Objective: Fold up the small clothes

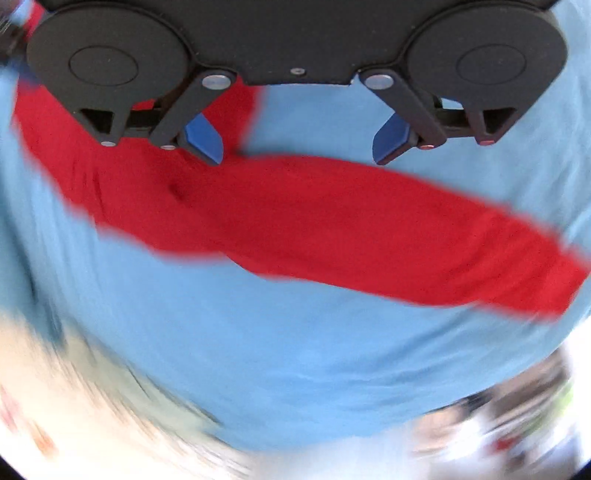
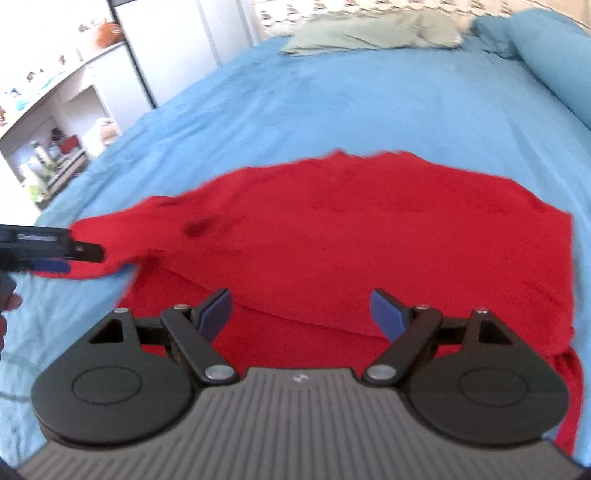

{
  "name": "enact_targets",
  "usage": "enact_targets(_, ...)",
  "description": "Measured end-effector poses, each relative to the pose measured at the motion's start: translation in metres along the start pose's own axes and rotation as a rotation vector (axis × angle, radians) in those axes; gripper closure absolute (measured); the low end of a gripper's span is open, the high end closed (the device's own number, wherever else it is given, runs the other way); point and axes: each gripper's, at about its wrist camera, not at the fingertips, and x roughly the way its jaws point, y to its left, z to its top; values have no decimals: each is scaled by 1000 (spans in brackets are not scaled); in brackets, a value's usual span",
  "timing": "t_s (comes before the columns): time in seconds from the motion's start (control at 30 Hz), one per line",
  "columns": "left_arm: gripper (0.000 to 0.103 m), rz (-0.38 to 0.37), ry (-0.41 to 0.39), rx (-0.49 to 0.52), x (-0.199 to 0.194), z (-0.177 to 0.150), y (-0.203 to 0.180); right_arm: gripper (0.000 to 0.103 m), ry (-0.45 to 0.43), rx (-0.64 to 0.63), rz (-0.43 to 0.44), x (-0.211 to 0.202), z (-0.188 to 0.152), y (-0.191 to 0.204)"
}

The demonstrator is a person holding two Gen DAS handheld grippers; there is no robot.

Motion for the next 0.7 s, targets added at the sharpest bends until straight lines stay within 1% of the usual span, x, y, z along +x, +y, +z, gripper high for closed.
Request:
enact_targets(0.03, 10, 10, -27, -77, -7, 5, 25, 5, -3, -9, 10, 3, 3, 10)
enact_targets(0.13, 10, 62, -100, -252, -18, 20, 92, 5, -3, -19, 36, 16, 6, 36)
enact_targets(0.2, 10, 55, -144, -349, -19, 28, 132, 5, 7, -24, 50, 27, 3, 53)
enact_targets(0.3, 11, 33, -185, -450, -8, 43, 173, 5, 22, -41, 65, 42, -3, 80)
enact_targets(0.4, 12, -23, -216, -563, 5, 52, 206, 5, 29, -68, 78, 53, -9, 109)
enact_targets(0.5, 18, -78, -209, -649, 21, 61, 229, 5, 34, -90, 86, 62, -15, 132)
enact_targets(0.57, 18, -106, -215, -705, 31, 63, 242, 5, 38, -99, 93, 67, -17, 145)
enact_targets(0.7, 19, -169, -251, -833, 27, 52, 259, 5, 39, -115, 98, 75, -21, 167)
